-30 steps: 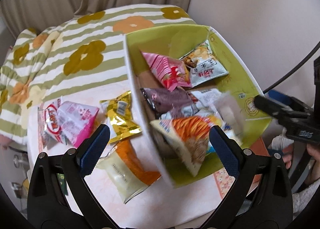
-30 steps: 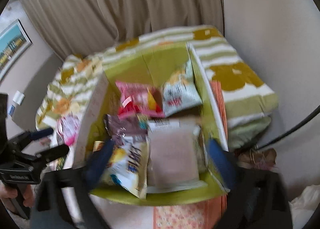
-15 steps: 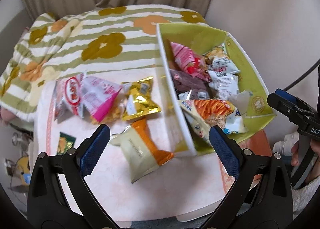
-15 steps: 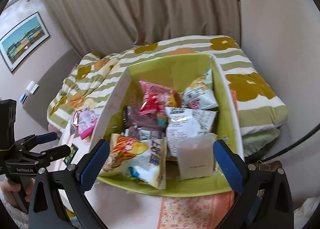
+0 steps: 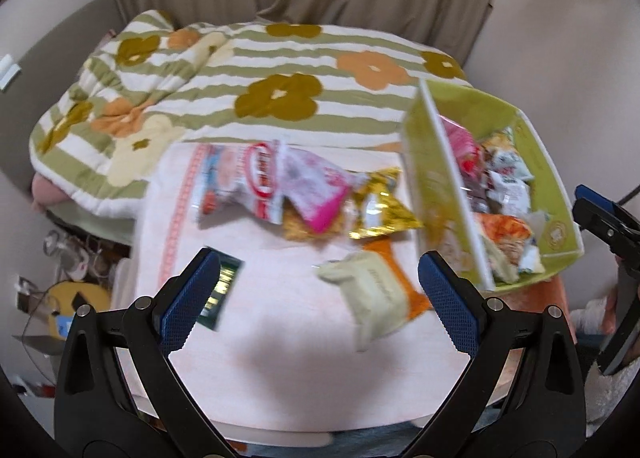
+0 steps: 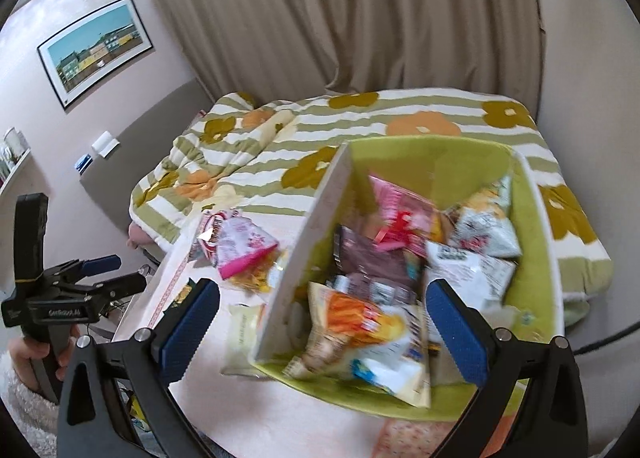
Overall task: Organize snacks
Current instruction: 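Move both tools back to the remaining snacks on the sheet, then grasp the Shrimp Flakes bag with the left tool while the right tool grasps the pink candy bag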
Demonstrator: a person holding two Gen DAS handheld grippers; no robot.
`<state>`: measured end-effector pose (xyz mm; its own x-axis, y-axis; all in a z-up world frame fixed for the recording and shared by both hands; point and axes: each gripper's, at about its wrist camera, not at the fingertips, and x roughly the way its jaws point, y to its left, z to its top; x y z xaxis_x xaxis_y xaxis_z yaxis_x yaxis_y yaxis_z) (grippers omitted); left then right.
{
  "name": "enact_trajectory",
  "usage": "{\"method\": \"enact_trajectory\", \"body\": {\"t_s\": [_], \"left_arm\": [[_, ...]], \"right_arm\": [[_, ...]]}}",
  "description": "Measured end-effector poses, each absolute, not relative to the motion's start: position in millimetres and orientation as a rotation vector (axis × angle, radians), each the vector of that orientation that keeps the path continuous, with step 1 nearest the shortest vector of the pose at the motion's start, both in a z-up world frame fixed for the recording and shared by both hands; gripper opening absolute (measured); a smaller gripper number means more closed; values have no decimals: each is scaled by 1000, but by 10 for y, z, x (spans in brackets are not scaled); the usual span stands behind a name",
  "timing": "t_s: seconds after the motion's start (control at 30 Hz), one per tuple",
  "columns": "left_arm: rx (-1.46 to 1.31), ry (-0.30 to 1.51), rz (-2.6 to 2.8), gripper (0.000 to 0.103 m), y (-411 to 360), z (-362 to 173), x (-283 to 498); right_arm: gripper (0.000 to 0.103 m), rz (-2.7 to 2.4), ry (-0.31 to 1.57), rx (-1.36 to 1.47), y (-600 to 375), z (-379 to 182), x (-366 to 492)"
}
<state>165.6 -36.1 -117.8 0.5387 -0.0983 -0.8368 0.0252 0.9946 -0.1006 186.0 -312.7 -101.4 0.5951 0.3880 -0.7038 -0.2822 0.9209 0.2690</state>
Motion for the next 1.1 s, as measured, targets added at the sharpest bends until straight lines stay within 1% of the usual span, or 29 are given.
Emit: {"method": "enact_trajectory", "body": {"t_s": [0.27, 0.43, 0.63, 0.8, 0.97, 1.1], "left_arm": [[-7, 1023, -130, 99, 371, -1243, 1972], [95, 1055, -212, 99, 659, -1354, 2271], [187, 1081, -329, 99, 860, -1510, 2612], [266, 1101, -445, 99, 905, -1722, 2961], [382, 1120, -570, 99, 733, -1974, 3183], [534, 1074, -662, 99, 537, -2093, 3236]], "right_arm": [[103, 348, 862, 85, -2399, -970, 2096], [103, 323, 902, 40, -1965, -1034, 2329], [103, 297, 960, 11, -1479, -1236, 2602], [103, 292, 1021, -35, -1188, -1488, 2805], [103, 279, 1095, -93, -1041, -1786, 2970], [103, 305, 1143, -111, -1018, -1936, 3023]]}}
